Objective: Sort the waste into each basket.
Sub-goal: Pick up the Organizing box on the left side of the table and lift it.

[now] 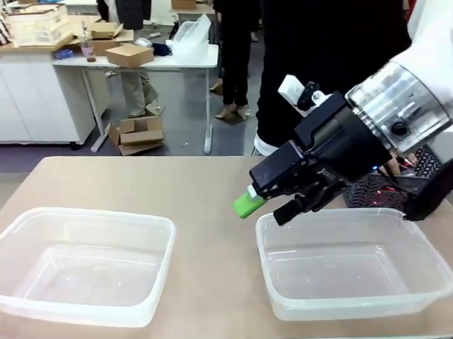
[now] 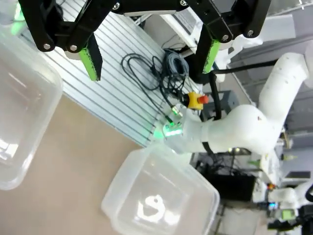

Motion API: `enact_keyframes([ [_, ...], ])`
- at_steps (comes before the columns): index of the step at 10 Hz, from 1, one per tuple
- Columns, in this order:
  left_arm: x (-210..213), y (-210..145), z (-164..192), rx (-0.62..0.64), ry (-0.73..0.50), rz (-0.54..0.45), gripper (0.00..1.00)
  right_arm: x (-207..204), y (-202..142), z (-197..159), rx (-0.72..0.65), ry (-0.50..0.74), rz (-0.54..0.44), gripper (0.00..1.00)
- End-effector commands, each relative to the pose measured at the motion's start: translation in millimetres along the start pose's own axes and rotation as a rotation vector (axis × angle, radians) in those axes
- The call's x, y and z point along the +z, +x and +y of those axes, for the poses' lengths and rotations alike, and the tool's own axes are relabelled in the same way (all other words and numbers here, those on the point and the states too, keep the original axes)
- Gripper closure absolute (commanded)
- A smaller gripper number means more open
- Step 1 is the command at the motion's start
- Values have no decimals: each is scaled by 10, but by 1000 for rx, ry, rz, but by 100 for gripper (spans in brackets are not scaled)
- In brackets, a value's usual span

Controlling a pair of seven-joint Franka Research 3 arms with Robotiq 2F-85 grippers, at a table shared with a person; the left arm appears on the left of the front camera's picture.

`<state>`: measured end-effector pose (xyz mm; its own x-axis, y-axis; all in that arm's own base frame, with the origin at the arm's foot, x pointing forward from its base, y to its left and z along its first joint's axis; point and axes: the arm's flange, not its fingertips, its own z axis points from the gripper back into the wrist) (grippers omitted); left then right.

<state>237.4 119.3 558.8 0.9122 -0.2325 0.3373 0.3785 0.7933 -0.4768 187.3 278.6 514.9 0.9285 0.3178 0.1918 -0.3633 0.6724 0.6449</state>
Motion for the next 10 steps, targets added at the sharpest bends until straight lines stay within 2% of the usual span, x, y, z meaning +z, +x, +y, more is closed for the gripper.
enact_keyframes([
  [1,-530,26,40,74,69,-15,0,-619,439,465,-166,-75,64,0],
  [2,-789,-7,141,110,102,-2,0,-918,562,608,-191,-97,55,0],
  [3,-1079,-42,276,129,127,44,0,-1208,654,700,-271,-134,7,0],
  [4,-1386,-104,410,130,156,94,0,-1546,769,761,-348,-279,-37,0],
  [5,-1486,-134,423,127,144,123,0,-1663,802,765,-375,-354,-45,0],
  [7,-1813,-241,474,130,144,183,0,-2143,881,708,-411,-573,-5,0],
  [8,-1963,-280,474,80,92,281,0,-2294,843,704,-402,-613,59,0],
  [9,-1904,-237,452,140,117,411,0,-2140,815,698,-409,-601,101,0],
  [10,-1395,337,662,118,109,215,0,-1992,588,483,-362,-530,-37,0],
])
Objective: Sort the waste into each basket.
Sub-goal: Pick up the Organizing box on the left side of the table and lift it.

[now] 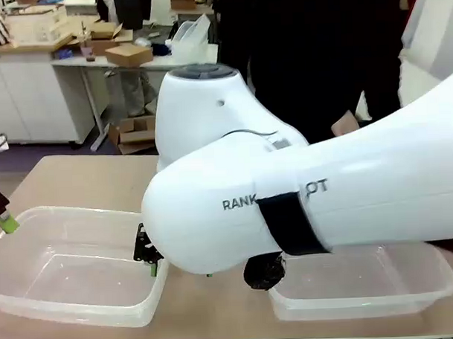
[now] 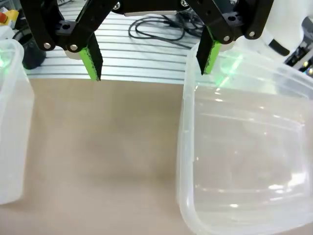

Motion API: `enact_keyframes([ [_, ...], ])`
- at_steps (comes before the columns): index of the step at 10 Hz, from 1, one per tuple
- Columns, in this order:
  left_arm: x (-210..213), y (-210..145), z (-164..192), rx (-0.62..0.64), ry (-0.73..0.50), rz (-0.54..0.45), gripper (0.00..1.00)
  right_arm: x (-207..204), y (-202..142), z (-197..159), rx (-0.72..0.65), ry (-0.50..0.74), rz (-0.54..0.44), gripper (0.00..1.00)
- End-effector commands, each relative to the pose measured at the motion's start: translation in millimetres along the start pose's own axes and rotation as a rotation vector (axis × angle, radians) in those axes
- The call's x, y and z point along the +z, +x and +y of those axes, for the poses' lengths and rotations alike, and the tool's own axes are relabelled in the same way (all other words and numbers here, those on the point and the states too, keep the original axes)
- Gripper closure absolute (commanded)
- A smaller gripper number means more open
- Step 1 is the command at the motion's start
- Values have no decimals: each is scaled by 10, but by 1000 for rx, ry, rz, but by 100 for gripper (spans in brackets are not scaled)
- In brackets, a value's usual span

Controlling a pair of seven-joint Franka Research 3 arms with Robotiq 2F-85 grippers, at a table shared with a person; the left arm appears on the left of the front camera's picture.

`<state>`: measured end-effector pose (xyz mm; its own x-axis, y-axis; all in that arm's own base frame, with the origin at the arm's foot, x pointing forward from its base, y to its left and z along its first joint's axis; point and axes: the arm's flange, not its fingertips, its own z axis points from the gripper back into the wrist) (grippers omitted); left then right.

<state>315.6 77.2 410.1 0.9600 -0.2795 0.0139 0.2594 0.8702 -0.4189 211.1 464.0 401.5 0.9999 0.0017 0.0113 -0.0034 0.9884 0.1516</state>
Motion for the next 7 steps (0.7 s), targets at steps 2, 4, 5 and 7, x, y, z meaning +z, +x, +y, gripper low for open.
enact_keyframes([
  [2,171,-27,6,1,11,-94,0,85,-18,2,0,72,-51,0],
  [4,12,46,32,-62,62,-38,0,9,40,105,-78,-12,-32,0],
  [5,-76,94,43,-53,131,-78,0,-48,68,250,-139,-32,-8,0],
  [7,-194,120,130,-71,148,-75,0,-177,73,480,-221,-64,-47,0],
])
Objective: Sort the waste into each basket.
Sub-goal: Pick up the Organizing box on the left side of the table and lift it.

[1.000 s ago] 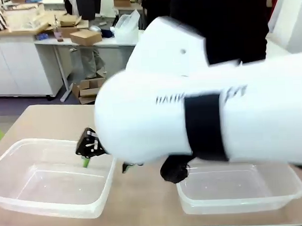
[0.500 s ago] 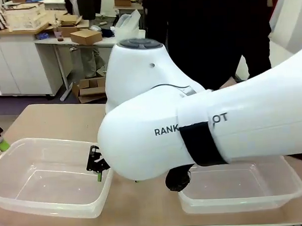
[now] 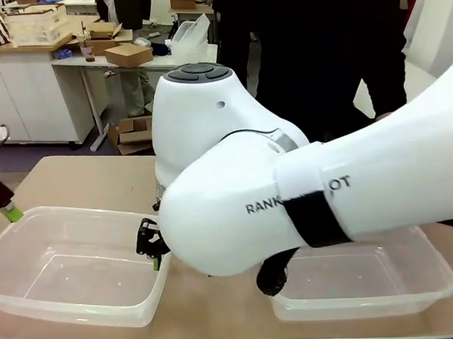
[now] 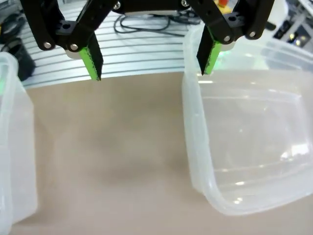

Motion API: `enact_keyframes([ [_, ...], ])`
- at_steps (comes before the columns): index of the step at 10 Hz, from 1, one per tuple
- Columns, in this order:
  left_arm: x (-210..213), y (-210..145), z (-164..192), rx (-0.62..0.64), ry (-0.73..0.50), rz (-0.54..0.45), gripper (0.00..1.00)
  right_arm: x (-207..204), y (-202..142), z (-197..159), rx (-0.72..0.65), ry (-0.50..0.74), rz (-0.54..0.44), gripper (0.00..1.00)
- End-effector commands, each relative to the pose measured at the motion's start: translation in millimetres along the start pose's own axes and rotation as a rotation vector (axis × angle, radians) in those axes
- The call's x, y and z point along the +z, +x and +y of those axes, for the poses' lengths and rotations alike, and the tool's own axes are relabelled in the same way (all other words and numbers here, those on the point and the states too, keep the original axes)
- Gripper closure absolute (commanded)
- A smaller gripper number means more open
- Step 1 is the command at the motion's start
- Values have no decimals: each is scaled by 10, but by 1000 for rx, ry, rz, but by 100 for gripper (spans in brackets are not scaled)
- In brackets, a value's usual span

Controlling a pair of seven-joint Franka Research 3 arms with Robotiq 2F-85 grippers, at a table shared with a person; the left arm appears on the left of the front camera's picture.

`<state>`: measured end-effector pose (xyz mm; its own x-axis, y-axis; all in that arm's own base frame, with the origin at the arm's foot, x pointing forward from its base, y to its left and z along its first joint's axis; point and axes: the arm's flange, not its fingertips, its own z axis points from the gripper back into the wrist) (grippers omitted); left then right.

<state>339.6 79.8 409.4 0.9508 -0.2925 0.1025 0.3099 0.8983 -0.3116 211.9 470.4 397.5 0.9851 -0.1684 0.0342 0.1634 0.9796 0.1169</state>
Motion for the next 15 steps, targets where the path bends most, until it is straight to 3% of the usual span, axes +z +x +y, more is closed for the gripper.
enact_keyframes([
  [1,-282,-119,76,-14,36,16,0,-191,18,510,-75,11,-6,0],
  [3,-409,-129,234,-1,7,66,0,-327,81,637,-72,51,-19,0],
  [6,-669,-114,283,-5,15,137,0,-588,178,767,-51,-53,-10,0],
  [9,-711,-112,297,-31,28,164,0,-525,172,736,-52,-56,-12,0],
  [10,-718,-100,299,-34,33,171,19,-514,171,714,-50,-65,-7,0],
  [11,-741,-89,285,-29,61,196,58,-519,159,698,-42,-86,-3,54],
  [12,-752,-87,277,-32,57,204,76,-517,154,692,-42,-89,1,59],
  [13,-766,-89,277,-29,59,205,100,-516,152,681,-42,-93,5,100],
  [15,-767,-96,288,-27,67,204,100,-520,143,663,-41,-101,3,100],
])
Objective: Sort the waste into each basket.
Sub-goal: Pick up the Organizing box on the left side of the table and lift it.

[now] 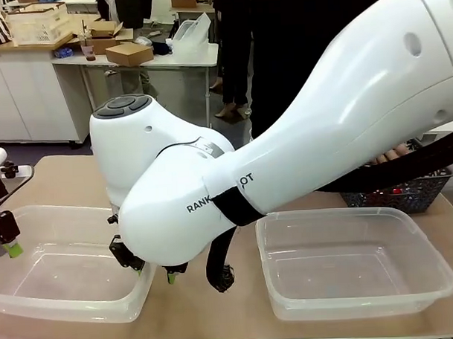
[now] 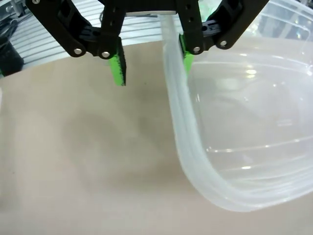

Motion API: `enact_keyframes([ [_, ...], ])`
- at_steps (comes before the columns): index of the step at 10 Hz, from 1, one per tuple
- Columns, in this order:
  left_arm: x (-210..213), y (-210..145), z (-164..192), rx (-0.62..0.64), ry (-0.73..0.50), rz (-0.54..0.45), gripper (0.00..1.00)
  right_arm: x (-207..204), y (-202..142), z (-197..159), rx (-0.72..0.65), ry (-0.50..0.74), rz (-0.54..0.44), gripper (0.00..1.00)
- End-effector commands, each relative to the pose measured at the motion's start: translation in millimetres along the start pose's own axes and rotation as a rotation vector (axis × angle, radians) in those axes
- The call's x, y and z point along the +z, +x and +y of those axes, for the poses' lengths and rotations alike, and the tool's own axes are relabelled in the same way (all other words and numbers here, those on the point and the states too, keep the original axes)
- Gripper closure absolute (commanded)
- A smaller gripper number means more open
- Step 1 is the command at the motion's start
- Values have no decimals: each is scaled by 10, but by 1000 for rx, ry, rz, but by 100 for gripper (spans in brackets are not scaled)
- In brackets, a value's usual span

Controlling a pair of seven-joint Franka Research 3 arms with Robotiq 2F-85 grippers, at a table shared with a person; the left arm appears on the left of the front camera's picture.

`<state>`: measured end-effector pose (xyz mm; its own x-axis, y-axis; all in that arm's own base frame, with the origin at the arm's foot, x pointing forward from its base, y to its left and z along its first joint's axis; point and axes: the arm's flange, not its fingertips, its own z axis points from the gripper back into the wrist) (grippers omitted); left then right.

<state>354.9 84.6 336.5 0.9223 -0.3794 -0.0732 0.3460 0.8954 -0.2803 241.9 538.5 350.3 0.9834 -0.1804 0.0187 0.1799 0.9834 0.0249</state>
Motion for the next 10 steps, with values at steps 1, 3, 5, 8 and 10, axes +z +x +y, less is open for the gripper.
enact_keyframes([
  [1,-121,-134,-33,9,30,8,95,39,-20,-9,-30,-10,-10,85],
  [3,-112,-137,-36,4,20,2,100,34,-12,-19,-30,-13,-3,100],
  [5,-97,-155,-47,-6,13,-2,100,33,-8,-29,-28,-15,5,100],
  [8,22,-192,-120,-4,-7,-31,100,49,5,-73,-29,-17,14,100],
  [10,284,-234,-226,28,-51,-66,100,214,94,-300,-13,-1,44,100],
])
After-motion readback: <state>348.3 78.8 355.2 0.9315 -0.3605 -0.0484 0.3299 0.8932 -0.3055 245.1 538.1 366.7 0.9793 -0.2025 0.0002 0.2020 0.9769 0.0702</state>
